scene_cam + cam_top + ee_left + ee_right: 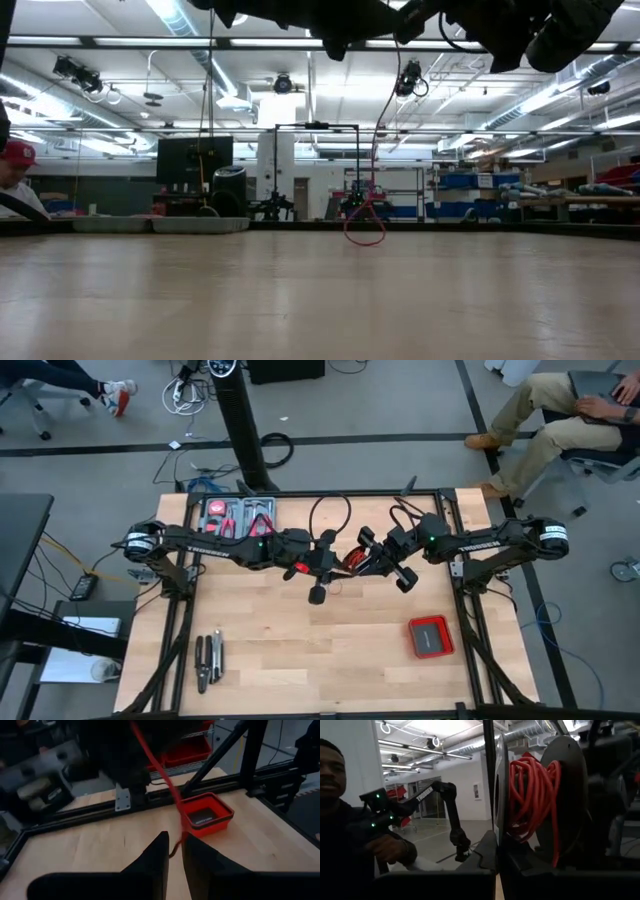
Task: Coil cords
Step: Coil the red wire onto the spool
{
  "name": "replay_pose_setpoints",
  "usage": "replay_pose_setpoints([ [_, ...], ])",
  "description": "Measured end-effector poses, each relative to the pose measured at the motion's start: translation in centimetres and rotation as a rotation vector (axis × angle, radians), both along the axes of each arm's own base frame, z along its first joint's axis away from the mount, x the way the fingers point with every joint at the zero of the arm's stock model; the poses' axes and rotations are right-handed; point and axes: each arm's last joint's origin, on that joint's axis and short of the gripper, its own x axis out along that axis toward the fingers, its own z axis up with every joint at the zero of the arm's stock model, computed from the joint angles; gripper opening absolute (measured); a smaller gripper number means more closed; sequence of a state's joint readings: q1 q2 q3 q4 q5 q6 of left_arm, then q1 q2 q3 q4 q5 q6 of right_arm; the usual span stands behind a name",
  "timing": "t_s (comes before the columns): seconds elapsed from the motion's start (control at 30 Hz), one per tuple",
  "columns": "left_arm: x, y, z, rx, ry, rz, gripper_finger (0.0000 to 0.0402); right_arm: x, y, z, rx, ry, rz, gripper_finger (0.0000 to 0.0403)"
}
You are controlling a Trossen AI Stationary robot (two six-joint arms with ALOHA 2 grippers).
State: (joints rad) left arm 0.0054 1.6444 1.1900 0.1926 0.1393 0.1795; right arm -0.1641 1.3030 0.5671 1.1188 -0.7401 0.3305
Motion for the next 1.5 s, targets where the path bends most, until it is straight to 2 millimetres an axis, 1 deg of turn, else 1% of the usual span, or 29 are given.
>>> replay_pose_setpoints([
  [0.07, 0.0, 0.0, 0.0, 0.000, 0.005, 0.002, 0.0056, -0.3, -0.2, 0.3, 0.005, -0.002, 0.004, 0.0001],
  [0.3, -0.4, 0.0, -0.4, -0.031, 0.070, 0.006, 0.0056, -0.3, -0.7, 0.1, 0.020, 0.046, 0.001, 0.0001],
  [0.53, -0.3, -0.1, 0.0, -0.037, 0.041, -0.017, 0.0056, -0.3, -0.8, -0.1, 0.020, 0.058, -0.003, 0.0001],
  [0.77, -0.3, -0.1, 0.1, -0.101, 0.038, -0.002, 0.0057, -0.3, -0.9, -0.2, 0.017, 0.070, 0.004, 0.0002],
  [0.9, -0.2, 0.0, 0.3, -0.096, 0.017, -0.006, 0.0071, -0.4, -1.0, -0.2, -0.003, 0.062, 0.025, 0.0002],
  [1.07, -0.2, 0.1, 0.5, -0.116, -0.031, -0.067, 0.0090, -0.4, -0.9, -0.1, -0.016, 0.055, 0.052, 0.0002],
  [1.37, -1.4, 0.5, -3.3, -0.162, -0.192, -0.052, 0.0092, -0.4, -0.9, -0.1, -0.036, 0.038, 0.045, 0.0002],
  [1.43, -1.5, 0.6, -3.7, -0.156, -0.228, 0.002, 0.0092, -0.4, -0.9, 0.0, -0.033, 0.036, 0.033, 0.0002],
  [1.5, -1.5, 0.7, -3.7, -0.155, -0.246, 0.021, 0.0092, -0.3, -1.0, -0.1, -0.040, 0.027, 0.006, 0.0002],
])
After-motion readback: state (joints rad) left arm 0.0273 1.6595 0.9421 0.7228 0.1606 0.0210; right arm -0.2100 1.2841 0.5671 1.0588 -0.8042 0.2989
